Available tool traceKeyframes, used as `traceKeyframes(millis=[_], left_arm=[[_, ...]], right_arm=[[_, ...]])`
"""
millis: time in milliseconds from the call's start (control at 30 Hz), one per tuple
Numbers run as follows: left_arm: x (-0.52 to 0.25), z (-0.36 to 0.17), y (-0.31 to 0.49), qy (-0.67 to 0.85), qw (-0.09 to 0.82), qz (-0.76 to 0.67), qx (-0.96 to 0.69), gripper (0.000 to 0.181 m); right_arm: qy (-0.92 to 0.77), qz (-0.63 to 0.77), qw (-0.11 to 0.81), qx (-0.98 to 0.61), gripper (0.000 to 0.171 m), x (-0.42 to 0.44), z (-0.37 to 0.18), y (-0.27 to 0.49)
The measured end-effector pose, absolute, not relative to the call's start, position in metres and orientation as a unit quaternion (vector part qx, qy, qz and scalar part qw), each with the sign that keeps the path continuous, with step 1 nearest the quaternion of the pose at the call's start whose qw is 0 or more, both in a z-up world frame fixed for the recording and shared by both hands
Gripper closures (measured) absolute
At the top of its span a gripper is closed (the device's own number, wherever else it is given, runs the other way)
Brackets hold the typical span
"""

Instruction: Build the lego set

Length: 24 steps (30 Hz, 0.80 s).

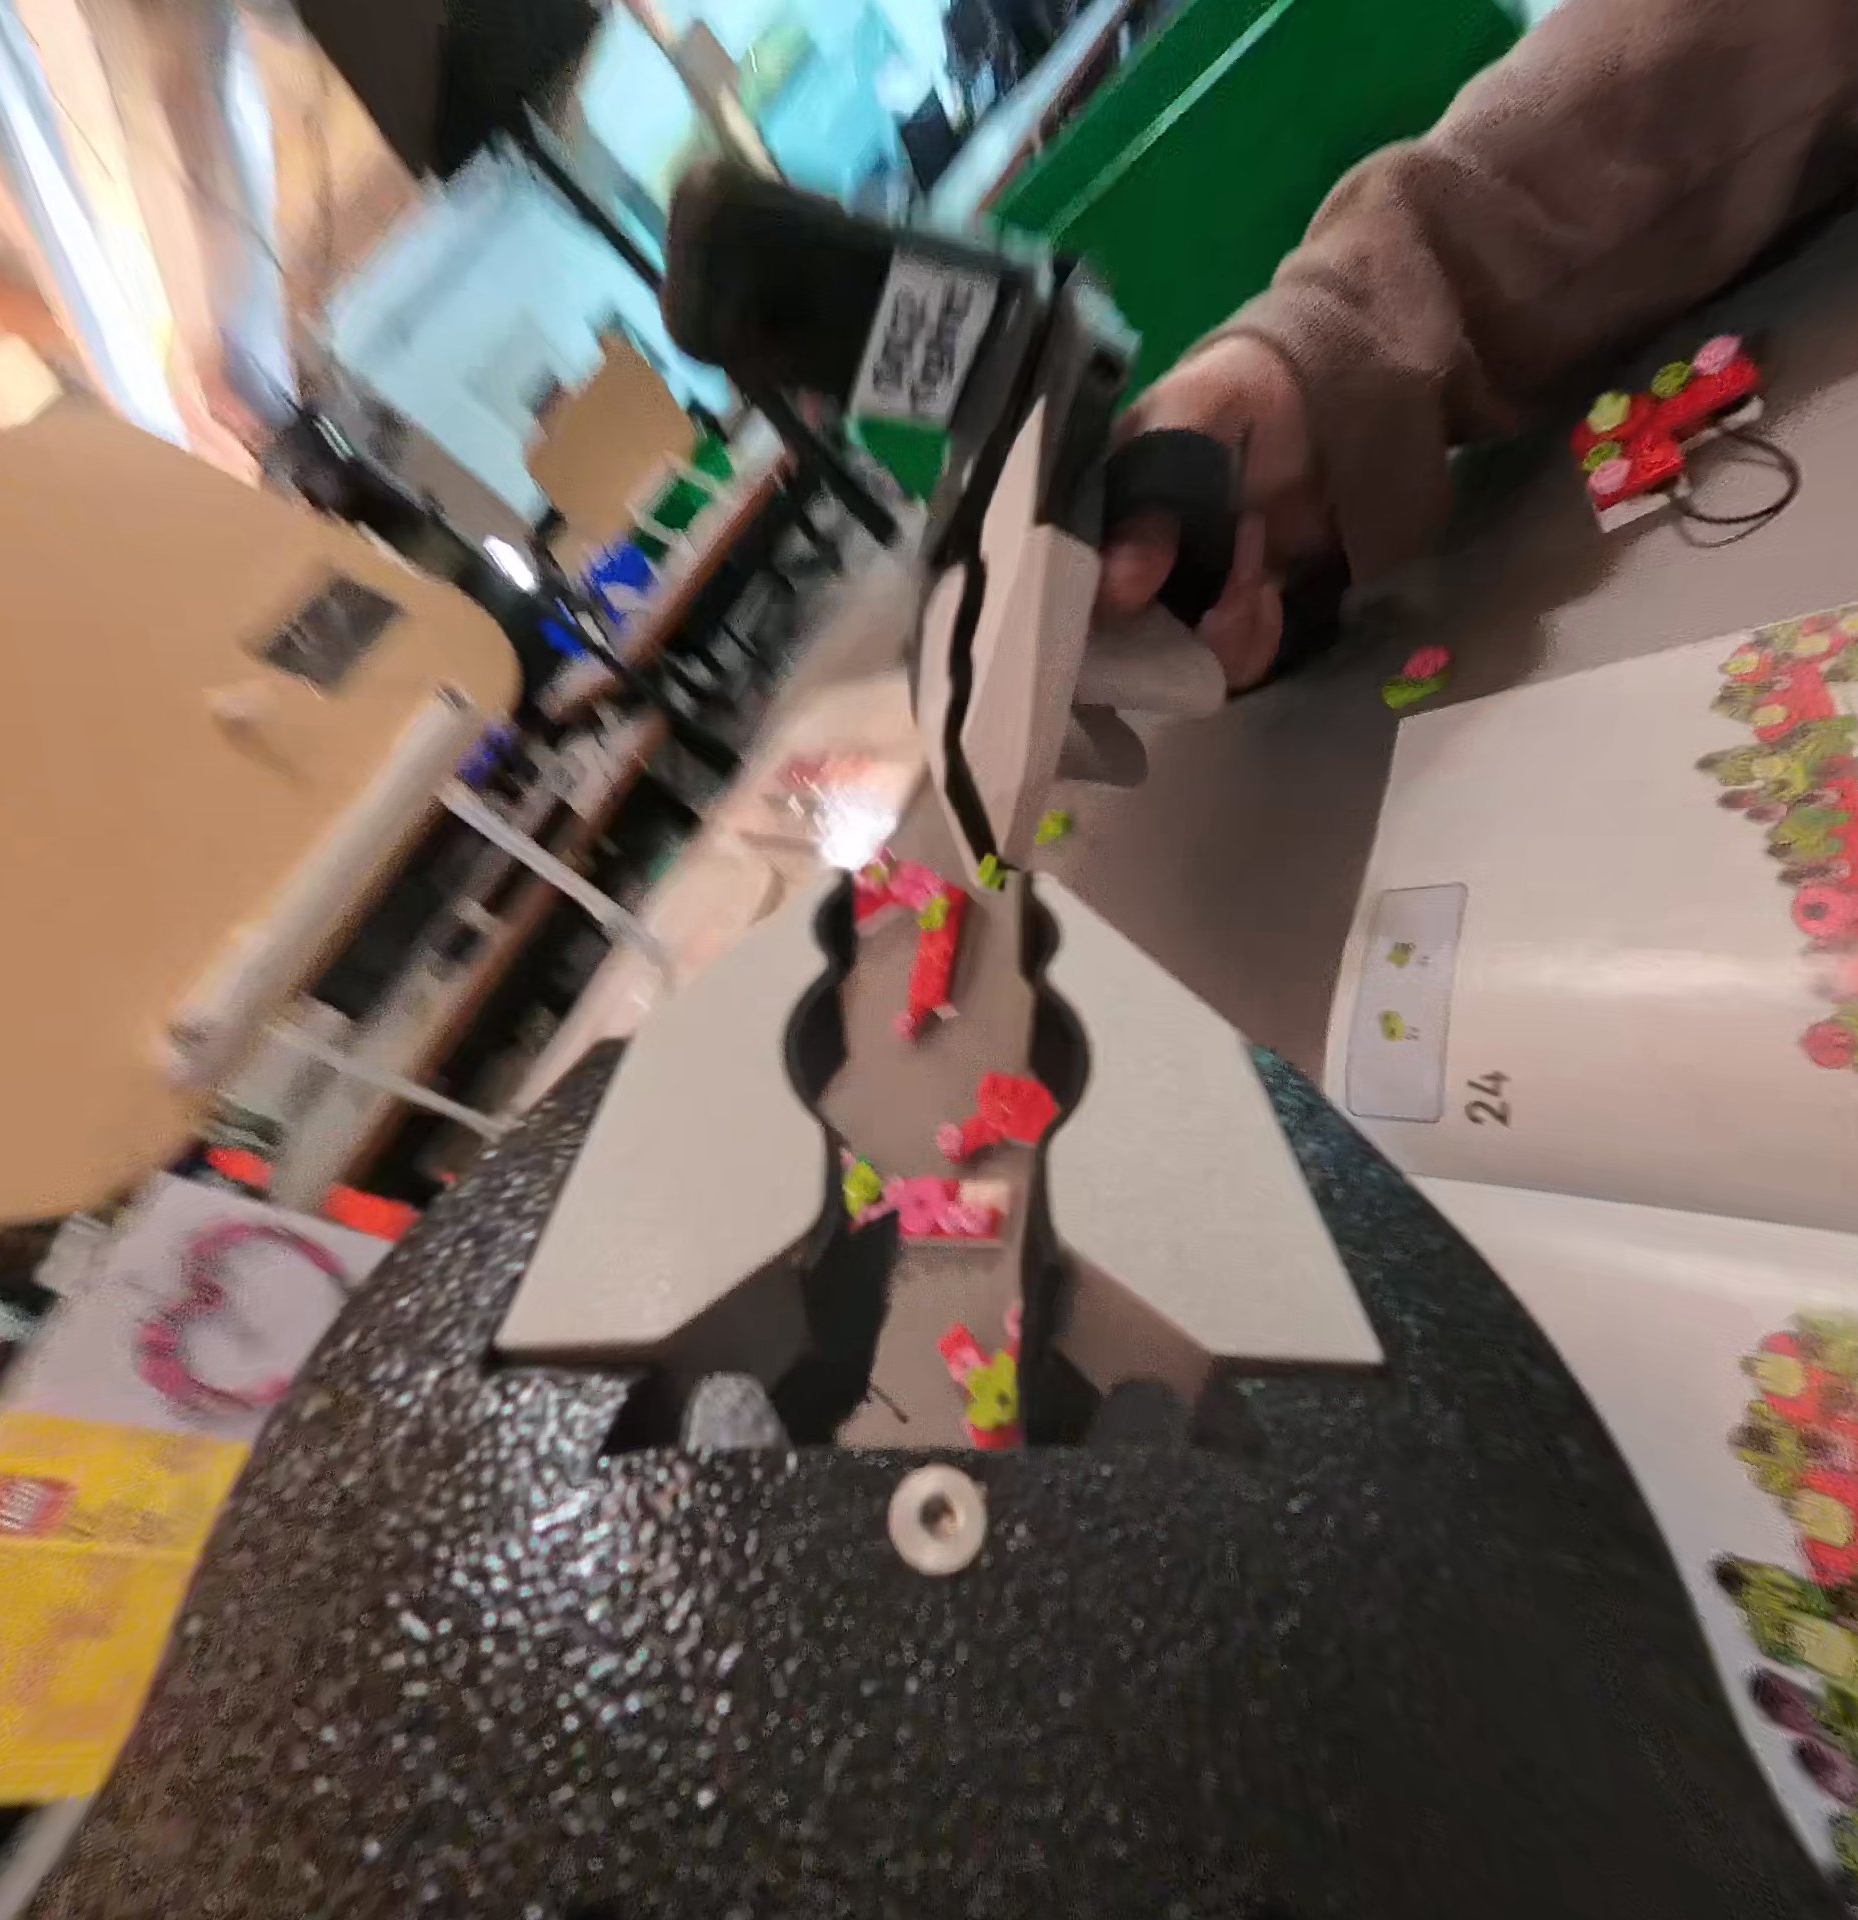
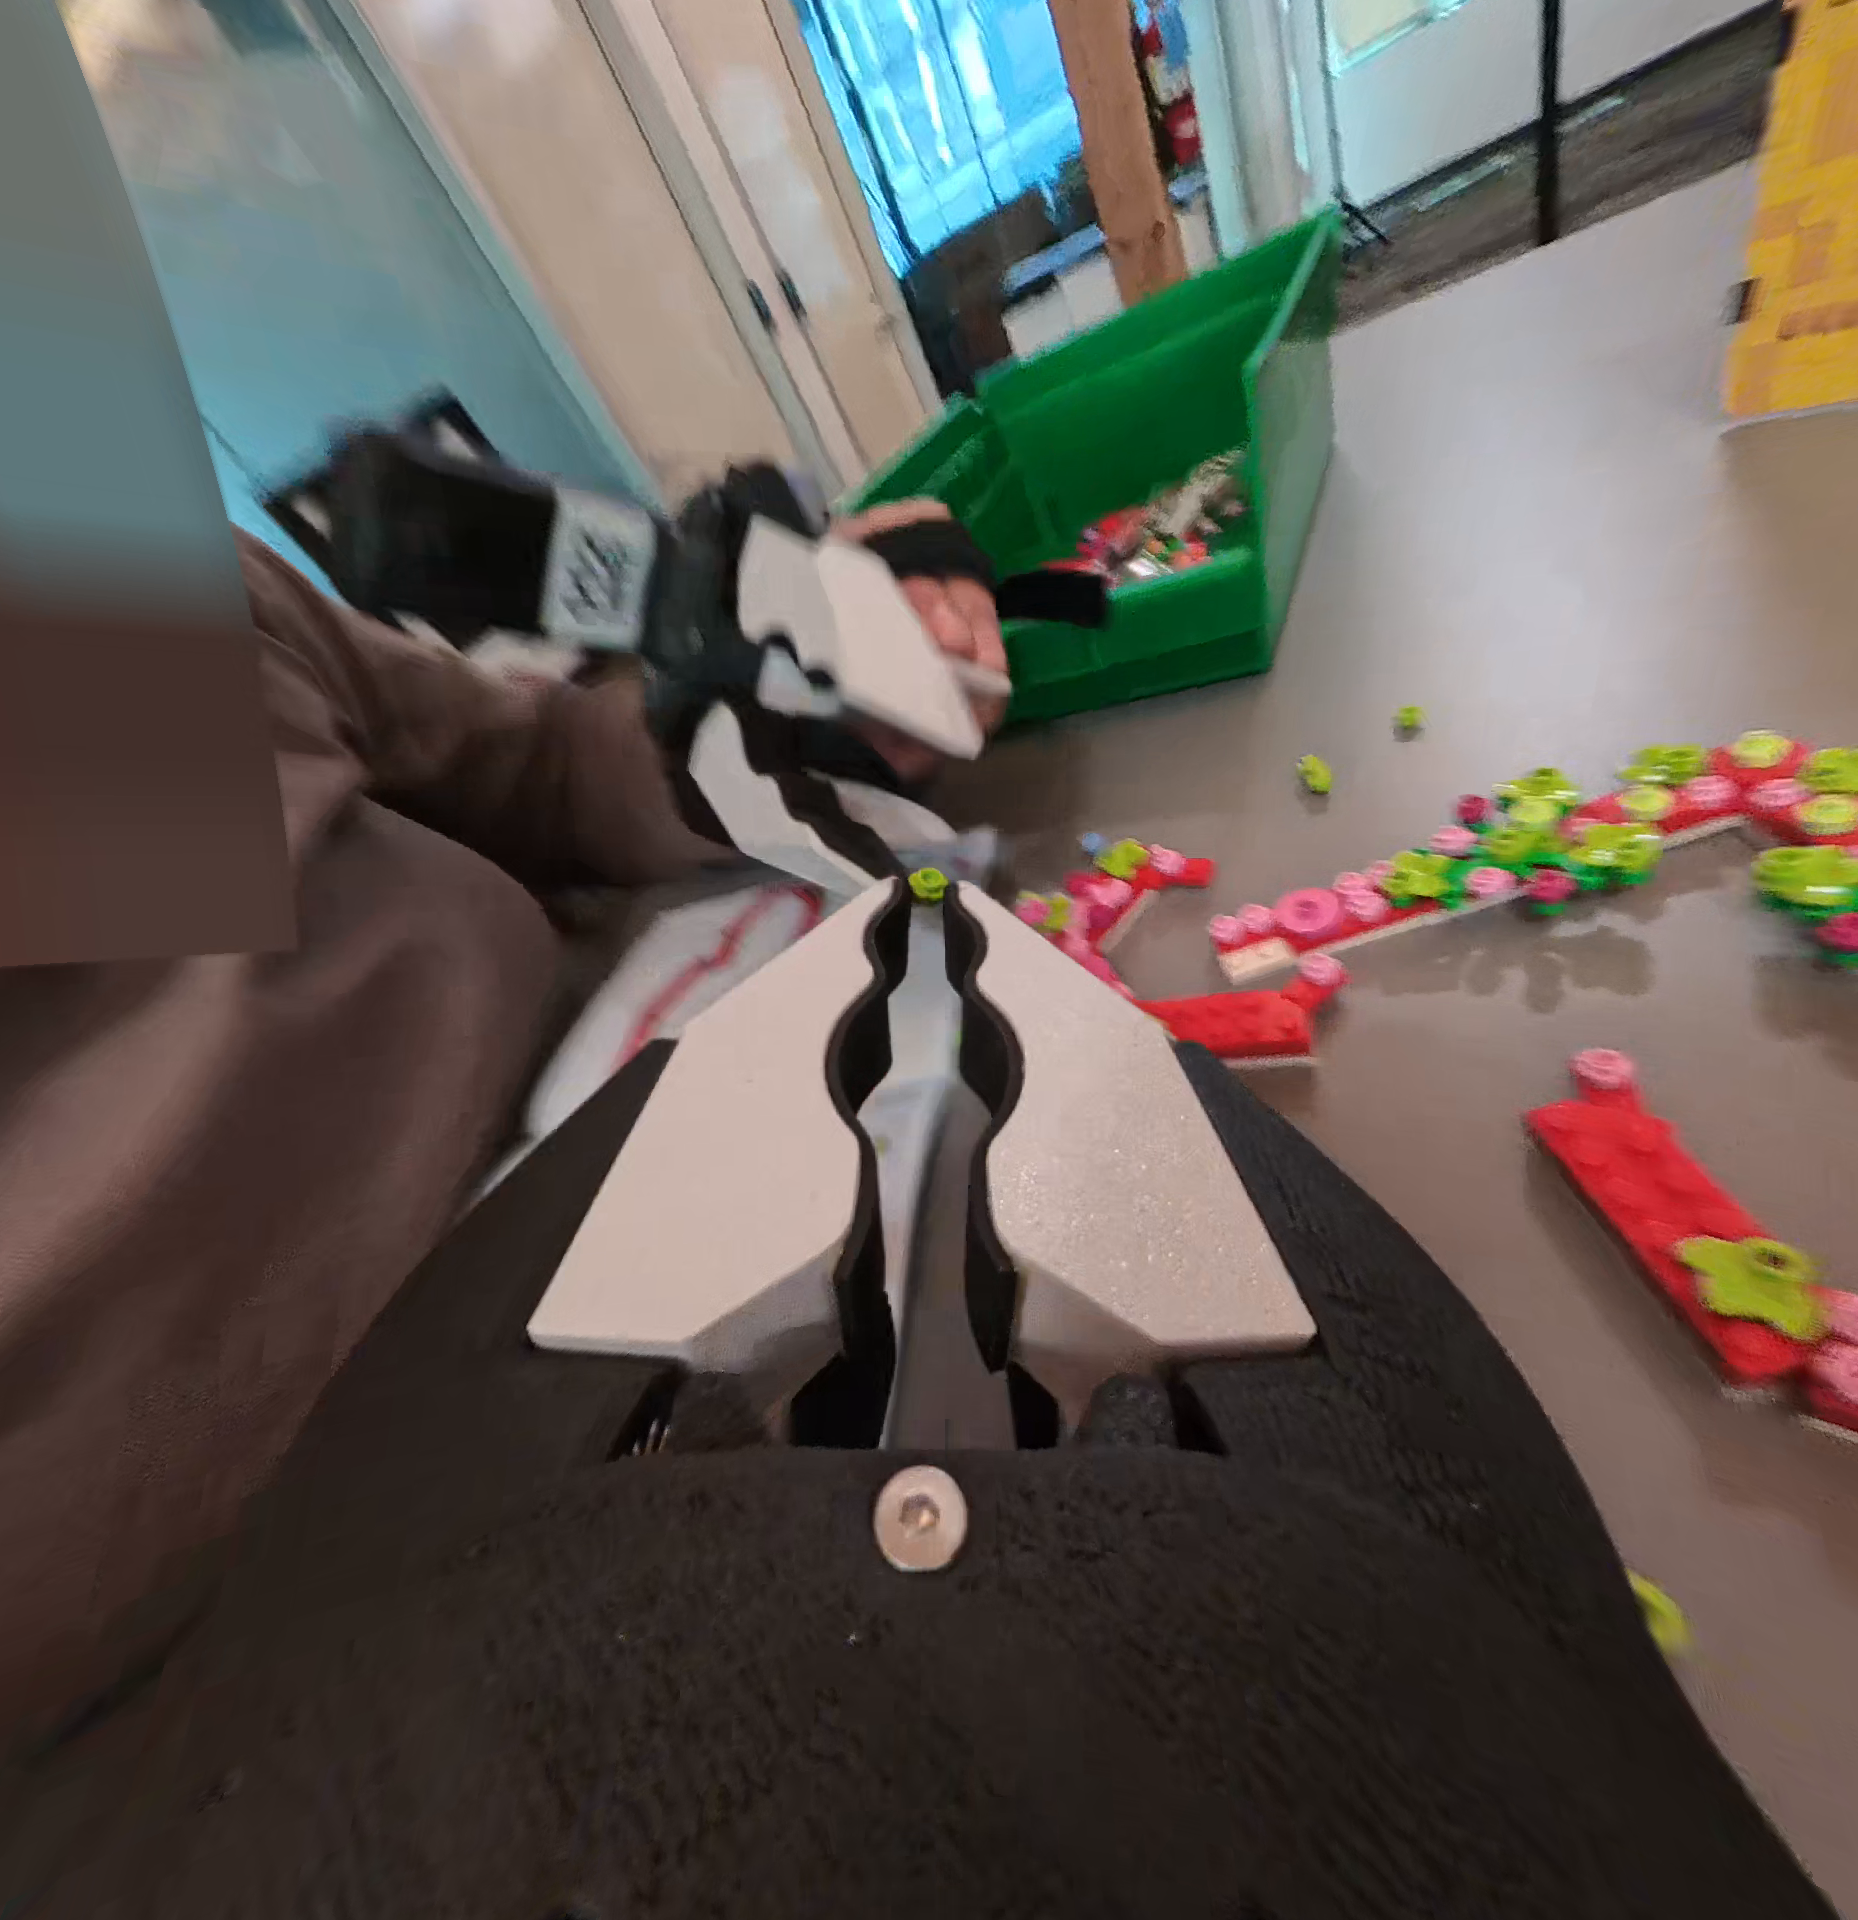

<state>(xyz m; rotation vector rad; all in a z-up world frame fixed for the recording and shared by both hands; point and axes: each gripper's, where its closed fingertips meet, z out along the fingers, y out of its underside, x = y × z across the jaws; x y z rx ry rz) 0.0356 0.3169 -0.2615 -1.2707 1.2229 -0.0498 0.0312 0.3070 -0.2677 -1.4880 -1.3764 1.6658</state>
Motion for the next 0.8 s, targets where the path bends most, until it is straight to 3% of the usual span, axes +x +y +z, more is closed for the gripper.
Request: traceKeyframes(millis=[67,100,333,400,600,800], left_arm=[[0.03,-0.279,0.325,0.513,0.568,-0.063,-0.64,0.126],[0.028,-0.287,0.325,0.504,0.537,-0.084,-0.671,0.123],[0.011,-0.335,0.323,0.477,0.392,-0.123,-0.777,0.136],[0.01,-0.337,0.323,0.471,0.388,-0.127,-0.782,0.145],[0.009,-0.344,0.319,0.442,0.35,-0.156,-0.811,0.136],[0.009,-0.351,0.32,0.444,0.337,-0.143,-0.818,0.146]], right_arm=[[-0.559,0.535,0.303,-0.557,0.167,0.033,-0.285,0.317],[-0.586,0.496,0.32,-0.556,0.167,0.034,-0.293,0.322],[-0.669,0.405,0.346,-0.518,0.167,0.024,-0.313,0.326],[-0.687,0.384,0.347,-0.51,0.167,0.021,-0.319,0.326],[-0.709,0.373,0.33,-0.499,0.167,0.016,-0.326,0.329],[-0.721,0.379,0.305,-0.494,0.167,0.014,-0.33,0.329]])
